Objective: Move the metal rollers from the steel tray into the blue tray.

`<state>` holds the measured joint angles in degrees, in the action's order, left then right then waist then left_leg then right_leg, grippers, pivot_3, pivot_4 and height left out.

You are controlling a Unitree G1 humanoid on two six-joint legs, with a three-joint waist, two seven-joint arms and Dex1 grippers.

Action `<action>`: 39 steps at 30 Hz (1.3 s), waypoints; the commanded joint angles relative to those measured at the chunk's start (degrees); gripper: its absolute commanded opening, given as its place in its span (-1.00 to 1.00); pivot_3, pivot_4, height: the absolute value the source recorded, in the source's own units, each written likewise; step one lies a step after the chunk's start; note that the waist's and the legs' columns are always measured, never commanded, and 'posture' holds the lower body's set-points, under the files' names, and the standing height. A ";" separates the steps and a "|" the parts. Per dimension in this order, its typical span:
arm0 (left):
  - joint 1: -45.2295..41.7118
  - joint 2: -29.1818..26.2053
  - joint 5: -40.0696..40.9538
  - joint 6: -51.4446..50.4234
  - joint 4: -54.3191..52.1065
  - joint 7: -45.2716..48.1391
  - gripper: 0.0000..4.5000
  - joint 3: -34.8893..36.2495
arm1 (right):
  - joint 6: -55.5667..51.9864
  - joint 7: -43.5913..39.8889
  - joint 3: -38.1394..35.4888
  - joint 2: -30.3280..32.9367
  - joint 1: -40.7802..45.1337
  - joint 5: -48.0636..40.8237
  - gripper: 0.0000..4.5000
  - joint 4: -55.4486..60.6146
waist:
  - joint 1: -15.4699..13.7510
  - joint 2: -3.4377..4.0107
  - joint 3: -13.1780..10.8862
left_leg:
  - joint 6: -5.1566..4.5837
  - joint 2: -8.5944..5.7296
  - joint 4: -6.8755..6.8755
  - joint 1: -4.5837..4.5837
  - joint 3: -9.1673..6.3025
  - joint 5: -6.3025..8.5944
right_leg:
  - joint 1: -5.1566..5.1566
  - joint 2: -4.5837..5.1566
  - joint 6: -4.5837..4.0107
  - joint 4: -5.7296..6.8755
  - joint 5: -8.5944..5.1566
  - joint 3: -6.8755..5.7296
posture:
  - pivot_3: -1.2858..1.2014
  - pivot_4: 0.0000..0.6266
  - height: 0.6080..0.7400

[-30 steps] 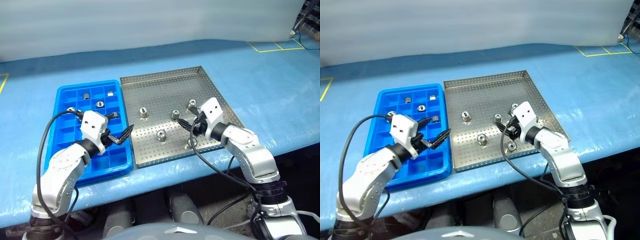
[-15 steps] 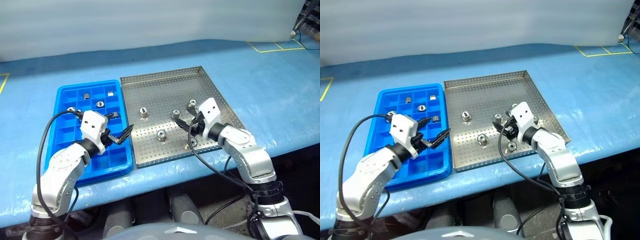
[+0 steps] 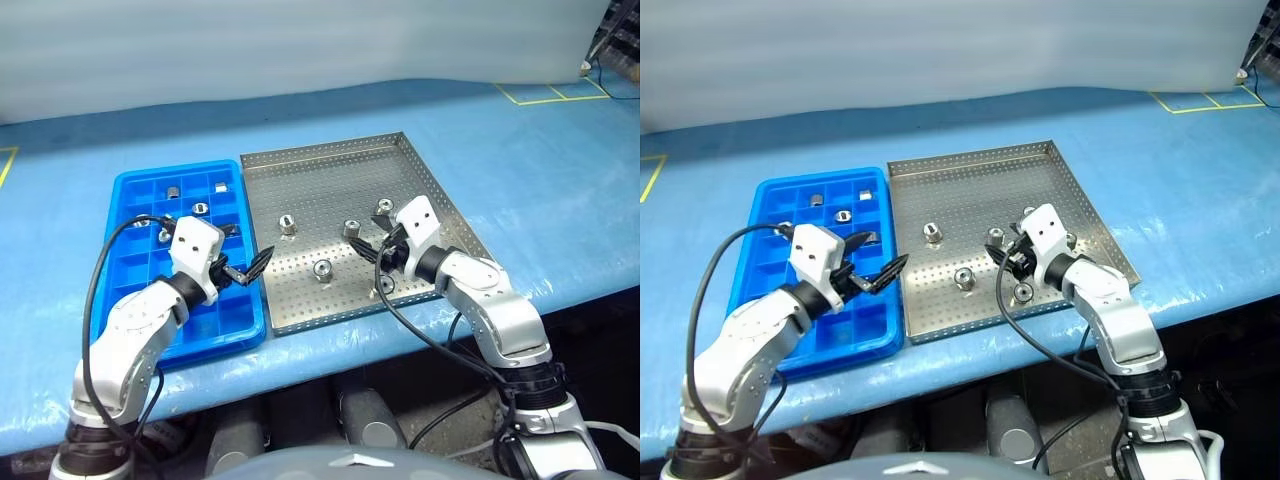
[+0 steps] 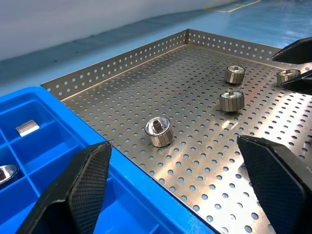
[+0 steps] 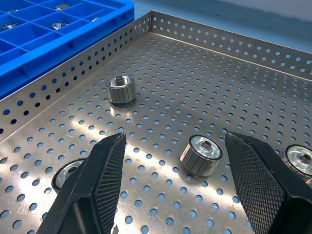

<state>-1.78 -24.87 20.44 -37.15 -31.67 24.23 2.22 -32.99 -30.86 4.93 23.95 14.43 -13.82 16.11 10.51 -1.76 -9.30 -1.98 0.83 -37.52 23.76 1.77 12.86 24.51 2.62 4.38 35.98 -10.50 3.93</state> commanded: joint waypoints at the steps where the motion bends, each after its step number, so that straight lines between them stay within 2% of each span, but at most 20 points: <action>1: -3.01 1.32 1.08 -0.36 0.21 0.99 1.00 -3.01 | 0.69 0.51 -1.34 0.25 -0.32 -0.27 0.50 2.69 | -0.01 0.00 0.00 | 0.00 -0.01 0.00 0.01 0.00 0.00 | 0.00 0.00 0.00 0.00 0.00 0.00 | -0.14 -0.52 1.00; 6: -7.17 2.41 -2.00 -1.37 5.89 1.83 1.00 -10.51 | 0.59 2.12 -1.79 -0.37 -1.38 -0.24 0.50 3.83 | 0.54 0.01 0.01 | 0.00 -0.09 -0.08 0.01 -0.02 0.00 | -0.05 0.00 0.09 0.00 -0.04 0.01 | -0.17 -0.52 1.00; 13: -10.31 2.43 -4.56 -2.53 11.36 1.92 1.00 -14.08 | 0.48 3.44 -2.28 -0.53 -3.41 -0.42 0.50 5.62 | 3.05 0.04 0.02 | 0.00 -0.10 -0.08 0.02 -0.06 0.00 | -0.04 -0.05 0.12 0.04 -0.05 0.01 | -0.20 -0.52 1.00; 17: -12.10 4.24 -4.19 -2.09 14.56 3.18 1.00 -15.37 | 0.32 3.91 -2.10 -0.45 -3.88 -0.36 0.50 6.05 | 4.18 0.04 0.02 | 0.00 -0.10 -0.11 0.01 -0.05 0.00 | -0.06 -0.03 0.16 0.03 -0.04 0.04 | -0.21 -0.52 1.00; 27: -13.56 5.63 -11.08 -7.99 20.01 -2.68 1.00 -18.13 | -0.06 5.08 -1.21 -0.94 -4.04 0.00 0.50 6.64 | 6.22 0.08 0.05 | -0.01 -0.09 -0.10 -0.01 -0.07 0.00 | -0.08 -0.04 0.21 0.04 -0.02 0.07 | -0.22 -0.52 1.00; 30: -13.54 6.34 -10.98 -9.50 19.81 -3.01 0.72 -17.63 | -0.16 5.23 -1.25 -1.09 -3.80 0.08 0.51 6.57 | 6.68 0.09 0.06 | 0.00 -0.08 -0.10 -0.05 -0.07 0.00 | -0.10 -0.05 0.22 0.04 -0.01 0.08 | -0.21 -0.52 1.00; 33: -13.10 6.51 -10.46 -9.37 19.01 -1.89 0.30 -17.71 | -0.08 5.25 -0.92 -1.17 -3.46 0.30 0.51 6.14 | 6.83 0.12 0.07 | 0.00 -0.02 -0.10 -0.07 -0.06 0.00 | -0.12 -0.05 0.23 0.05 -0.01 0.09 | -0.21 -0.52 1.00; 37: -12.43 6.81 -9.88 -9.15 17.99 -1.23 0.30 -17.32 | -0.40 4.97 -0.56 -1.49 -3.27 0.01 0.51 5.74 | 6.82 0.14 0.08 | 0.00 -0.02 -0.09 -0.07 -0.06 0.00 | -0.11 -0.04 0.22 0.05 -0.01 0.09 | -0.21 -0.52 1.00; 39: -12.27 6.94 -9.73 -8.48 17.70 -1.07 0.16 -16.66 | -0.87 4.28 0.19 -1.47 -3.36 -0.22 0.51 5.54 | 6.83 0.14 0.08 | 0.00 -0.02 -0.09 -0.06 -0.07 0.00 | -0.11 -0.04 0.22 0.04 -0.01 0.09 | -0.21 -0.52 1.00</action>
<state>-14.62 -18.06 10.21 -45.90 -12.41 22.78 -15.40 -33.58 -26.18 4.91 22.51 10.38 -13.64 20.69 17.34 -1.62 -9.22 -1.98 0.81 -37.60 23.70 1.71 12.86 24.40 2.57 4.60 36.02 -10.51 4.03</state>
